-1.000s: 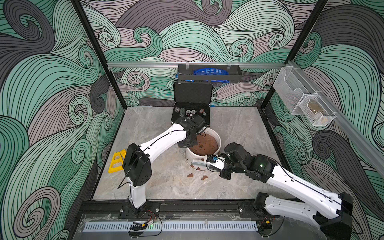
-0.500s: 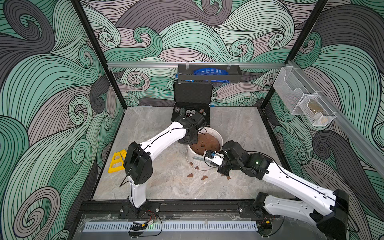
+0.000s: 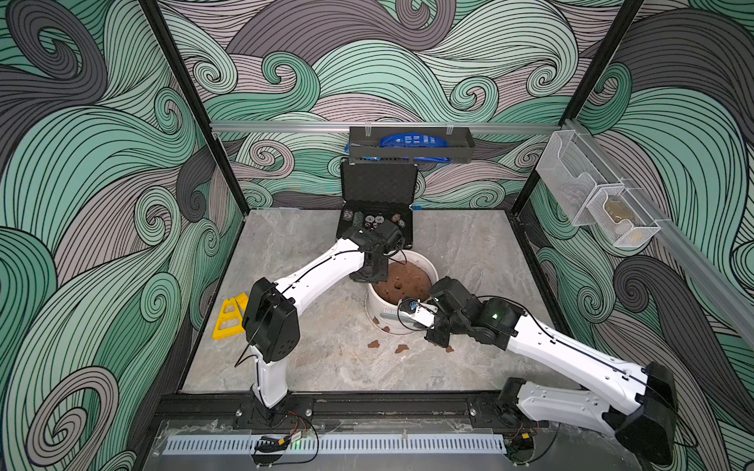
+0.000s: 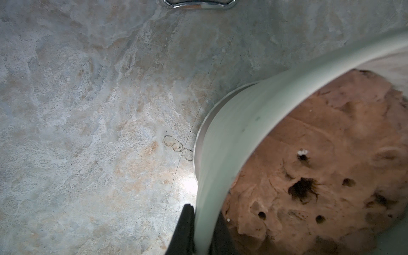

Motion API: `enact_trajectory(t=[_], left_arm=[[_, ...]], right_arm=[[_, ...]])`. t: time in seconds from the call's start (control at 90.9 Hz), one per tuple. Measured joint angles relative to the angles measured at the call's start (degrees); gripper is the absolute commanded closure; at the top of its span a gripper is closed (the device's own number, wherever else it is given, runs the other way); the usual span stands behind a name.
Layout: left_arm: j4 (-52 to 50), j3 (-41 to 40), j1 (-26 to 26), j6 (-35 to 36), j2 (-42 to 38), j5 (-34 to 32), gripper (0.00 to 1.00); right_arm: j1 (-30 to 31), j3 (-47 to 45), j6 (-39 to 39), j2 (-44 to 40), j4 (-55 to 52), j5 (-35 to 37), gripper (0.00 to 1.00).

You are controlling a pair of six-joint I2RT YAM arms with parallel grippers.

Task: Scrub the dried mud off the ceramic pot
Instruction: Brush off the soil from the pot.

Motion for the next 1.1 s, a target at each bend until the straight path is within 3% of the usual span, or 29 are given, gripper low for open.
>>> enact_trajectory(t=[0.528,1.101], left_arm=[[1.73,0.00,1.40,8.00,0.11,1.16,0.88],[3.37,2.62,7.13,29.59,2.16,7.52,0.89]], right_arm=[[2.40,-0.04,-1.51,-3.58,-3.26,-0.70,1.00],[2.40,-0.02,-2.67,-4.61,-2.23,-5.05,1.00]])
